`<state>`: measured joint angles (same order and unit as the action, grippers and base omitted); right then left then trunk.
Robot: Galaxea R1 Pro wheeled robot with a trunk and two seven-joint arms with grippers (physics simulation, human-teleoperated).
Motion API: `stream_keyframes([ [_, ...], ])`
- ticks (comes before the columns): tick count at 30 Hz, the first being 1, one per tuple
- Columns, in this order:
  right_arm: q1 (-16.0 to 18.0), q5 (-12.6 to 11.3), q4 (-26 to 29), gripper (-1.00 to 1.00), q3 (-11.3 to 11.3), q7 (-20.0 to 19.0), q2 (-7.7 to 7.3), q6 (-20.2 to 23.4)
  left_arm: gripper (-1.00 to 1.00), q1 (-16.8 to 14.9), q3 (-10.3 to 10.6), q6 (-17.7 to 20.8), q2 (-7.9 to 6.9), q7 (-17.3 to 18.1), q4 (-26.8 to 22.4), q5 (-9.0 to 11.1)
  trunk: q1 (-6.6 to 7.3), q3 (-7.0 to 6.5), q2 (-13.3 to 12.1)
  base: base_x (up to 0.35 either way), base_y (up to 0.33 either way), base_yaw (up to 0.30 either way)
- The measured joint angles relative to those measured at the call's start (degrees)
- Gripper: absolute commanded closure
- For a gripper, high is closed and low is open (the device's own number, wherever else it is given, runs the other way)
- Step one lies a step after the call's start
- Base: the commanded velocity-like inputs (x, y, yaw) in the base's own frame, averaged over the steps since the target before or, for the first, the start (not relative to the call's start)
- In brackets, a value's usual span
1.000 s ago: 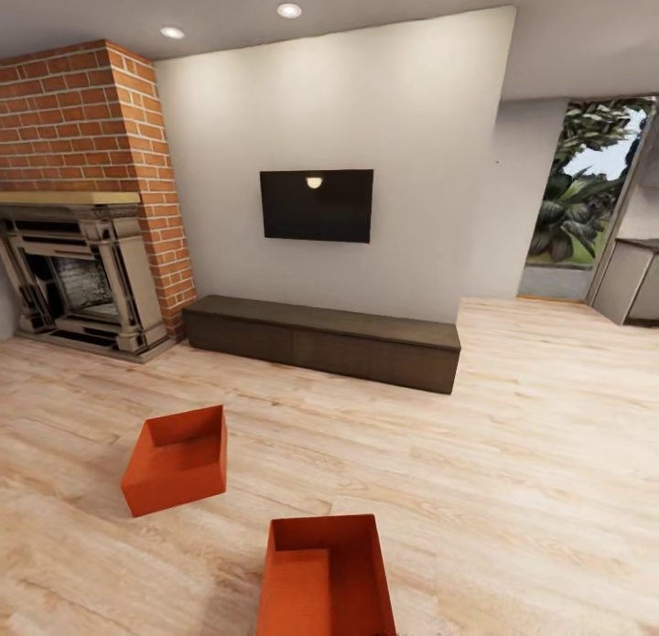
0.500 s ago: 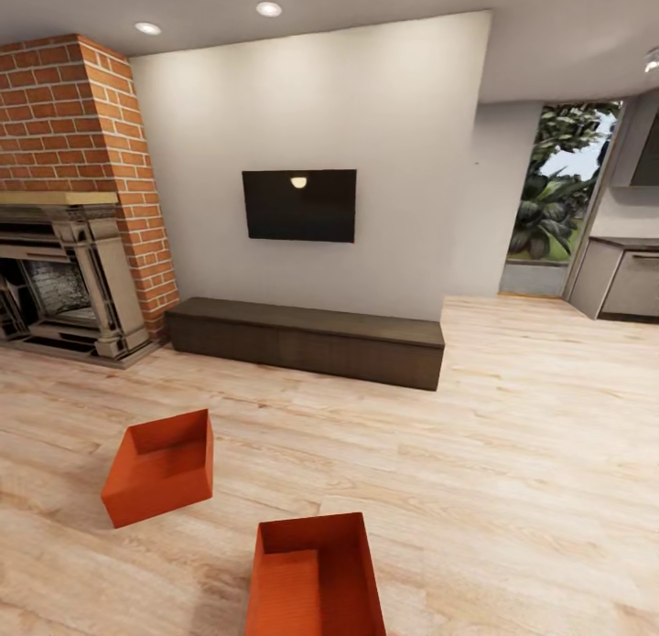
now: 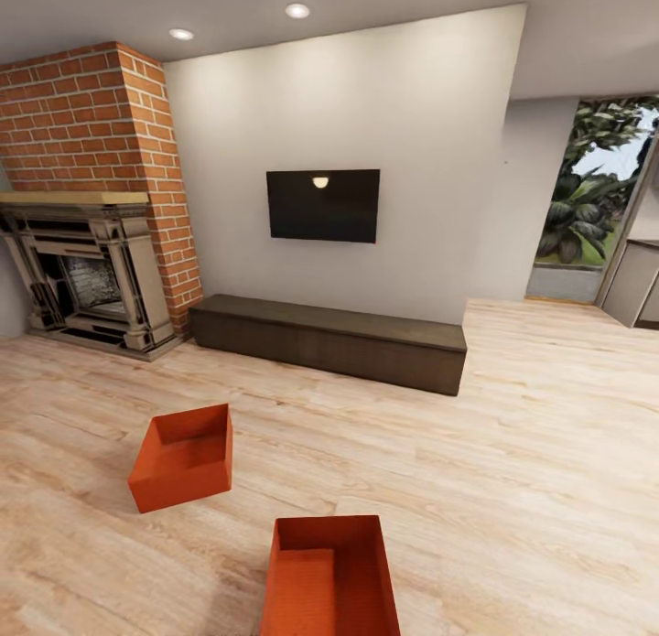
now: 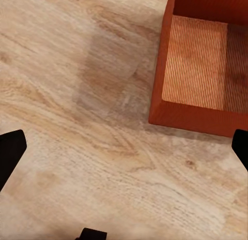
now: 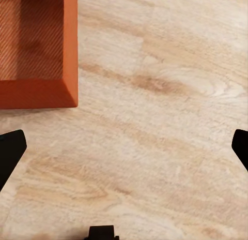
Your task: Move the two storage containers from the living room to the garage. In the garage, place one container on the floor and stack the other container on top of it (either order is fine).
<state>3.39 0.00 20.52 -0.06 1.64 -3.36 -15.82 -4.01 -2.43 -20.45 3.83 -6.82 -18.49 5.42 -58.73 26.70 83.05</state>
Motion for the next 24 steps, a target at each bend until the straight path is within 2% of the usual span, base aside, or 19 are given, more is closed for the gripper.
stream_keyframes([
  [4, 0.01, 0.0, -0.02, -1.0, -0.02, 0.0, 0.0, -0.01, -1.0, 0.01, 0.01, 0.01, 0.0, 0.0, -0.02, 0.01, 0.0, 0.0, 0.0, 0.0, 0.0, 0.167],
  [13, 0.0, 0.0, 0.0, -1.0, 0.04, 0.0, 0.01, 0.0, -1.0, 0.0, -0.02, 0.05, 0.0, 0.0, 0.0, -0.04, 0.01, 0.0, 0.0, 0.023, -0.001, 0.021],
  [24, 0.0, 0.0, 0.01, -1.0, 0.05, 0.01, -0.01, 0.0, -1.0, 0.0, 0.05, 0.09, -0.08, 0.0, 0.0, -0.06, 0.03, 0.0, 0.0, 0.275, -0.082, 0.001],
])
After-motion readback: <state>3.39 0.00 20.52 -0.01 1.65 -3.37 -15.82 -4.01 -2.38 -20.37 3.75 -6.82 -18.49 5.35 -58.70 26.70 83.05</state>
